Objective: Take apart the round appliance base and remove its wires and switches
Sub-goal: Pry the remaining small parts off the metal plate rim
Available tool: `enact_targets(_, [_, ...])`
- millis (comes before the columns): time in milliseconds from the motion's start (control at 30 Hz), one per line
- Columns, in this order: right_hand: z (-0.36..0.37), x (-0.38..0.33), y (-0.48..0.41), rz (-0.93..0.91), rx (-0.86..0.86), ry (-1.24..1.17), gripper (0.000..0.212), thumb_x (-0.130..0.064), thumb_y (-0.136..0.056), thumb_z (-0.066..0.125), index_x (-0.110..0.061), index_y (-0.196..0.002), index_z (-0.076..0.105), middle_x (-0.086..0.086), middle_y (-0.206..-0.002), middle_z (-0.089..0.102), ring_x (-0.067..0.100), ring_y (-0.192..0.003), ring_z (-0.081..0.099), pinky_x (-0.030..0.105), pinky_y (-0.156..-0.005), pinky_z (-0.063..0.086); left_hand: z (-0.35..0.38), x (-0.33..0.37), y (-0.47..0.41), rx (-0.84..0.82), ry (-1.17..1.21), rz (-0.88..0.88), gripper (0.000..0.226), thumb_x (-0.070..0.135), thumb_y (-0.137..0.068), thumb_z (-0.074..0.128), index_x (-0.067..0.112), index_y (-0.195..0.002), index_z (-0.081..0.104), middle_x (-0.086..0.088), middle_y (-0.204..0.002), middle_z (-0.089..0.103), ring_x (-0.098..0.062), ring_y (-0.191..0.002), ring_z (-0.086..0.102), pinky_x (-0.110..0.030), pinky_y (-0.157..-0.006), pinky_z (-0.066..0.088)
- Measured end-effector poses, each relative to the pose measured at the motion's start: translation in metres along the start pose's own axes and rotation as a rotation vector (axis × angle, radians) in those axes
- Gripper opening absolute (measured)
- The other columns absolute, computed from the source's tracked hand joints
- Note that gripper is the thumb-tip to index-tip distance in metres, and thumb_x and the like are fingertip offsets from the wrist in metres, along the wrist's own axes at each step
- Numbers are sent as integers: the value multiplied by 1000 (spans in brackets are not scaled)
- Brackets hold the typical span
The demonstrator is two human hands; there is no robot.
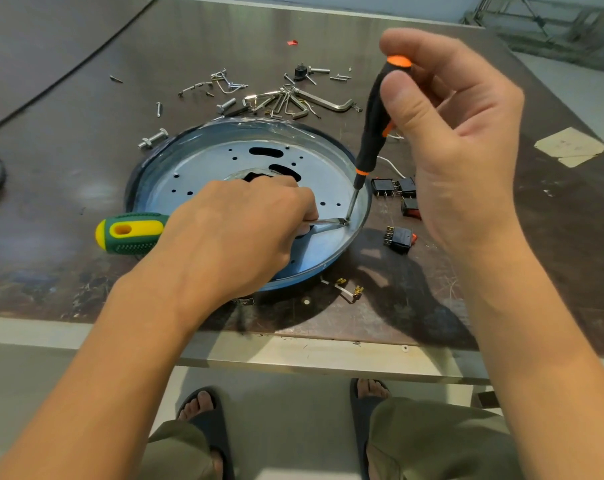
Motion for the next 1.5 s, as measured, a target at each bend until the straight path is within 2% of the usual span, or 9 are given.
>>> enact_targets(100, [0,1,1,39,24,-86,29,-3,-98,56,1,-126,61,15,-108,66,26,-96,62,41,-88,53,-1,0,0,-3,3,1,19,31,-99,47,36,-114,58,11,-112,61,-25,-87,62,-41,-65,53])
enact_targets(267, [-3,-1,0,10,90,27,25,-12,-90,76,-5,-113,68,5,-94,66,12,-85,62,39,-79,56,0,0,0,-15,-2,-5,20,29,-98,51,36,-115,57,12,-112,60,-25,-87,62,-42,-66,54])
enact_targets(433, [-8,4,0,48,87,-70,24,-2,-98,57,-1,-120,64,15,-104,69,29,-98,67,39,-83,55,0,0,-1,-16,3,-7,20,28,-99,49,36,-115,59,12,-111,61,-25,-88,62,-41,-66,54])
enact_targets(600, [-4,1,0,11,95,14,22,-9,-94,70,-4,-115,65,2,-94,64,9,-86,59,28,-80,50,0,0,-1,-21,7,-15,20,29,-99,48,37,-114,58,12,-110,60,-25,-87,62,-41,-65,54])
enact_targets(767, [-9,4,-1,39,76,-64,28,1,-97,57,2,-124,62,18,-107,69,35,-99,68,40,-83,56,-1,0,-1,-15,-6,-8,20,26,-98,50,35,-113,59,12,-109,61,-25,-85,62,-41,-64,53])
enact_targets(933, [-8,2,-1,-4,83,29,22,-10,-93,72,-6,-114,67,0,-95,65,12,-88,60,35,-79,54,-1,0,-1,-12,0,-7,23,25,-97,52,35,-117,59,12,-112,62,-25,-87,63,-41,-66,54])
enact_targets(1133, [-9,5,-1,28,63,-96,28,-1,-96,57,0,-123,64,18,-104,70,32,-97,68,45,-88,57,-1,0,-1,-7,-9,-8,22,25,-97,52,35,-115,59,11,-110,62,-26,-87,63,-41,-66,54])
enact_targets(1300, [-6,2,-2,-16,84,5,24,-8,-92,73,-8,-115,67,-2,-94,68,8,-86,63,33,-81,54,-1,1,-1,1,-17,-9,23,25,-96,53,35,-116,59,11,-111,62,-25,-87,63,-41,-64,53])
enact_targets(1500, [-10,4,-2,31,57,-106,26,-1,-95,55,-1,-119,65,15,-104,68,30,-99,65,41,-85,54,0,0,-1,-7,-6,-9,23,26,-97,52,35,-117,59,11,-112,62,-26,-89,63,-42,-67,55])
Point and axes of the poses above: each hand's wrist, its own y-axis away from the middle knuckle, its own z-axis out of the palm, x = y × z, the point moved 3 cm from there along -y, towards the middle knuckle
